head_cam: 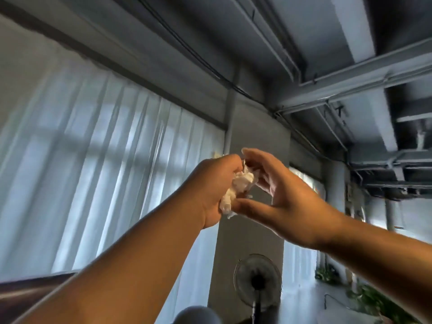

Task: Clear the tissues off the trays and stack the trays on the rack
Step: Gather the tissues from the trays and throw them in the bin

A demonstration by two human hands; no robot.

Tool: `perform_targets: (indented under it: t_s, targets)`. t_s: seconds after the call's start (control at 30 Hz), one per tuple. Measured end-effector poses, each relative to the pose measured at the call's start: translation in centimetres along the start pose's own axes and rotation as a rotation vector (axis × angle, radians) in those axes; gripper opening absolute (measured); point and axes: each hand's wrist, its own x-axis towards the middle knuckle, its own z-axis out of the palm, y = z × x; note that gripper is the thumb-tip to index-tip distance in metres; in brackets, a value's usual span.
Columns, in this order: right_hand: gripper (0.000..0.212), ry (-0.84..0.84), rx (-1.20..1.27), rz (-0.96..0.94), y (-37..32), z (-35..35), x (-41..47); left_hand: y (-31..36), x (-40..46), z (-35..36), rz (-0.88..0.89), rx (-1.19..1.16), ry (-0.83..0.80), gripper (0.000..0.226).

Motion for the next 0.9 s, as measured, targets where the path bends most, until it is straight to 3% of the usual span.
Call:
perform_targets:
  t_s: [0.17, 0.4, 0.53, 0.63, 0.77, 0.9]
  targets:
    - [0.076, 0.096, 0.048, -0.125, 9.4, 8.2, -6.7, -12.2, 1.2, 3.7, -0.083, -0.059, 0.081, 0.018]
    - [0.07, -0.097, 0.22, 0.098, 20.4, 22.5, -22.6, -36.5, -2.1, 5.3, -0.444, -0.048, 0.079, 0.015]
    - [0.067, -0.385, 0.237, 0.292, 22.8, 30.3, -35.1, -51.9, -10.6, 5.9, -0.704, -0.138, 0.15, 0.009]
    - [0.049, -0.796, 0.194, 0.449, 21.5, 35.5, -45.8, -62.1, -21.1, 6.8, -0.998, -0.197, 0.152, 0.009]
    - [0.042, -0.974, 0.234, 0.701, 20.1, 41.5, -61.1, -71.1, -34.1, 8.0, -1.382, -0.249, 0.154, 0.016]
    - [0.038, -1.163, 0.246, 1.032, 17.5, 45.7, -70.7, -76.5, -43.4, 8.8, -1.596, -0.31, 0.393, 0.029]
